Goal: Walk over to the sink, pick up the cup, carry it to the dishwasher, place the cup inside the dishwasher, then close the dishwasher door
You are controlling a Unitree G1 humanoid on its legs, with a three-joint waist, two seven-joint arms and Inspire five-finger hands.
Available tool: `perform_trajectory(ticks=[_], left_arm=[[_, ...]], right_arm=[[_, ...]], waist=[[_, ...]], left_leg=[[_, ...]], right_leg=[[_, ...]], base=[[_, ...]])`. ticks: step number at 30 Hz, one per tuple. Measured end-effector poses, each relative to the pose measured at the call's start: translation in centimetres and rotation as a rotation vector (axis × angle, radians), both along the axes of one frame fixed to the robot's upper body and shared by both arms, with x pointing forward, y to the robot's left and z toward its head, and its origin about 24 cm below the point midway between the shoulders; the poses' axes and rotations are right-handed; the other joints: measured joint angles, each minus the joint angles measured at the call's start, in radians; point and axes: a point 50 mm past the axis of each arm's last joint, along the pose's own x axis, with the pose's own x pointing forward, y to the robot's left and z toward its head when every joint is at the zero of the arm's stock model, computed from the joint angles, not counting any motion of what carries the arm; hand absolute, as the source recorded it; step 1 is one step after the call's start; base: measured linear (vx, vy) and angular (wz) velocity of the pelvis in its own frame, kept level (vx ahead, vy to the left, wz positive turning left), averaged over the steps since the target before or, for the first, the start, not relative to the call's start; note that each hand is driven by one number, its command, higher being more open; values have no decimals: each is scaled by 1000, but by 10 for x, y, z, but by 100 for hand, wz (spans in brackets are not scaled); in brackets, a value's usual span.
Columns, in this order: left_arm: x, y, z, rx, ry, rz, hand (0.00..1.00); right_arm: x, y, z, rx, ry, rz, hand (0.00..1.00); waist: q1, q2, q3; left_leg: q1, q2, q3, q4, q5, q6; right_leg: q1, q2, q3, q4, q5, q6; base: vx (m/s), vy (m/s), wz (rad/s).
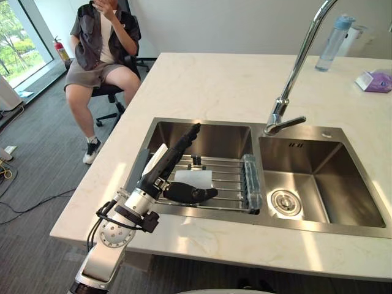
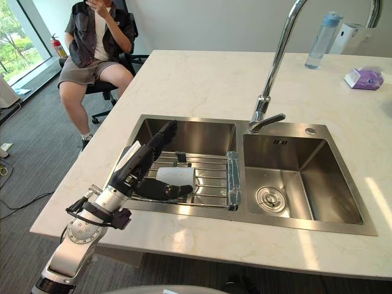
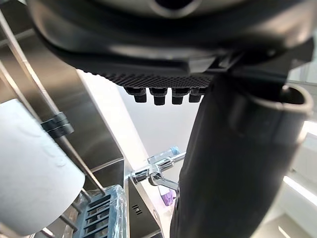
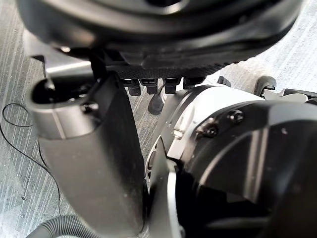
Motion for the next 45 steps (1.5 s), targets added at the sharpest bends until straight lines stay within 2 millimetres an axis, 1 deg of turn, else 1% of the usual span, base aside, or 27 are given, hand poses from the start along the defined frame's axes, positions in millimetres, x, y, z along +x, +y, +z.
perform_trajectory(ticks=[1, 5, 9, 10, 16, 18, 21, 22, 24, 26, 30, 33, 38, 44, 45], left_arm=[[3, -2, 11, 52, -71, -16, 100], [8, -8, 31, 138, -185, -64, 100], [12, -9, 36, 202, -199, -94, 100], [13, -9, 36, 211, -194, -96, 100], [17, -13, 32, 271, -167, -120, 100], [20, -15, 28, 318, -151, -137, 100], [29, -6, 11, 391, -59, -129, 100], [33, 0, 4, 412, -17, -105, 100], [38, 9, -6, 433, 35, -70, 100], [39, 13, -9, 442, 54, -55, 100], [41, 18, -11, 459, 62, -35, 100], [43, 21, -13, 465, 55, -1, 100], [47, 29, -21, 467, 86, 45, 100], [47, 30, -25, 507, 95, 50, 100], [47, 31, -28, 520, 119, 41, 100]], right_arm=[[1, -1, 0, -1, -1, 11, 100], [1, -1, 0, -15, -4, 21, 100], [1, -1, 0, -39, -8, 29, 100], [1, -1, 0, -42, -8, 29, 100], [0, -4, 0, -59, -5, 53, 100], [0, -5, 0, -63, -5, 58, 100], [4, -8, 1, -74, -15, 77, 100], [6, -8, 2, -77, -23, 90, 100], [8, -10, 2, -84, -32, 105, 100], [9, -10, 2, -84, -32, 107, 100], [10, -12, 3, -91, -40, 109, 100], [11, -12, 3, -92, -41, 110, 100], [12, -13, 3, -92, -45, 110, 100], [14, -15, 4, -93, -49, 120, 100], [14, -16, 4, -90, -49, 124, 100]], waist=[[-1, 1, 0], [-6, 2, -1], [-28, 3, -2], [-28, 3, -2], [-29, 9, 0], [-29, 9, 0], [-43, 16, 4], [-53, 20, 6], [-61, 25, 9], [-65, 28, 11], [-76, 35, 15], [-77, 40, 18], [-80, 40, 19], [-82, 43, 22], [-83, 45, 23]], left_leg=[[-6, -1, -1, 0, 2, -1], [-13, -4, -1, -1, 3, -1], [-21, -12, 0, -7, 16, 0], [-22, -13, 0, -7, 18, 0], [-27, -14, 2, -18, 35, 1], [-28, -15, 3, -23, 41, 2], [-16, -10, 13, -32, 44, -1], [-15, -8, 18, -35, 45, -4], [-15, -3, 31, -40, 44, -9], [-15, 0, 33, -43, 45, -12], [-13, 5, 37, -47, 47, -9], [-7, 3, 42, -51, 45, -9], [-6, -3, 44, -49, 44, -7], [-6, 1, 46, -46, 43, -8], [-6, 1, 46, -46, 43, -8]], right_leg=[[-6, 0, -1, 1, 2, 0], [-14, -2, 0, 1, 2, 1], [-27, -9, 1, 1, 5, 2], [-28, -10, 1, 1, 6, 2], [-43, -10, 7, -4, 17, -7], [-47, -10, 9, -4, 21, -13], [-44, -5, 18, -6, 28, -18], [-47, -3, 22, -6, 30, -20], [-57, 1, 31, -6, 30, -21], [-62, 6, 34, -6, 37, -17], [-64, 12, 34, -6, 37, -16], [-63, 10, 30, -6, 38, -15], [-62, 4, 30, -7, 40, -12], [-63, 7, 31, -7, 40, -11], [-63, 8, 31, -7, 40, -11]], base=[[0, 0, 0], [0, 0, 0], [-8, -3, 0], [-45, -20, -1], [-85, -31, -2], [-117, -40, -4], [-97, -39, -9], [-55, -29, -12], [-49, -33, -16], [-4, -25, -10], [28, -7, -3], [13, 6, -4], [-34, -3, -1], [-34, -14, -1], [0, 0, 0]])
